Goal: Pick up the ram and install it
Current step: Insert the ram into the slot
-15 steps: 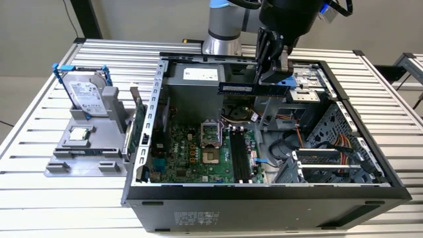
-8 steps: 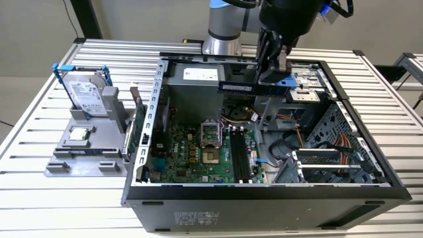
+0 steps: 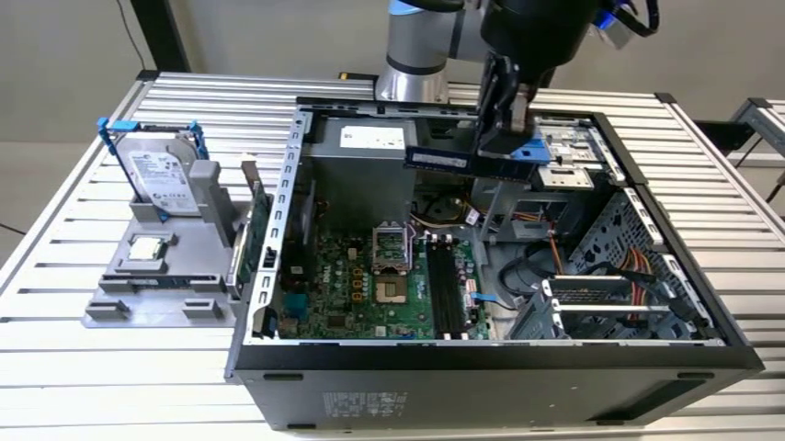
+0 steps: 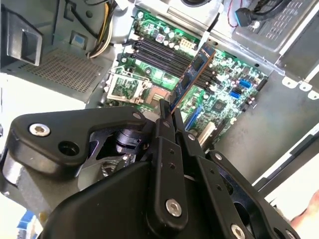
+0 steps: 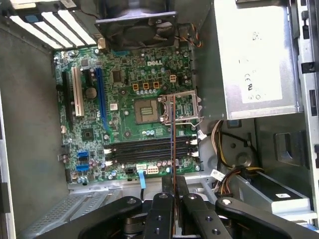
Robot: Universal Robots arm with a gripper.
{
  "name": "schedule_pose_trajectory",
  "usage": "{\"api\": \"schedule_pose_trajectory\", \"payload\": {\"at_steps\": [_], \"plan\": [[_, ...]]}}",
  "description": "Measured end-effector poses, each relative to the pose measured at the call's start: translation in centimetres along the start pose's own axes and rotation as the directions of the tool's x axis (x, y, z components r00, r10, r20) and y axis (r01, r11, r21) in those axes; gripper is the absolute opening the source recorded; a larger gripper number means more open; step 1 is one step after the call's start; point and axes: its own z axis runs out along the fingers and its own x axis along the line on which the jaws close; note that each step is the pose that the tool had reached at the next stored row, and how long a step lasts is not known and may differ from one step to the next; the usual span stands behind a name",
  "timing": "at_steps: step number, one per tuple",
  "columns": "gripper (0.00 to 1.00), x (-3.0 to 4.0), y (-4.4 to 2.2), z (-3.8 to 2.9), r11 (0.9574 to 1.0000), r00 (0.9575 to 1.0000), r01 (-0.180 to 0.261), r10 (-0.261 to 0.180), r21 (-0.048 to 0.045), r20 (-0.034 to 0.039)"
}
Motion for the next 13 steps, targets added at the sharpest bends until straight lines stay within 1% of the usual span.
{"api": "schedule_pose_trajectory", "payload": {"at_steps": [4, 7, 10, 13], "plan": [[0.0, 0.02, 0.0, 0.0, 0.9992, 0.9992, -0.039, 0.039, -0.0008, 0.0023], [0.0, 0.03, 0.0, 0.01, 0.9977, 0.9976, -0.068, 0.068, -0.0015, 0.0041], [0.0, 0.05, -0.01, 0.01, 0.9952, 0.9952, -0.098, 0.098, -0.0022, 0.0058], [0.0, 0.07, -0.01, 0.01, 0.9919, 0.9918, -0.127, 0.127, -0.0029, 0.0075]]}}
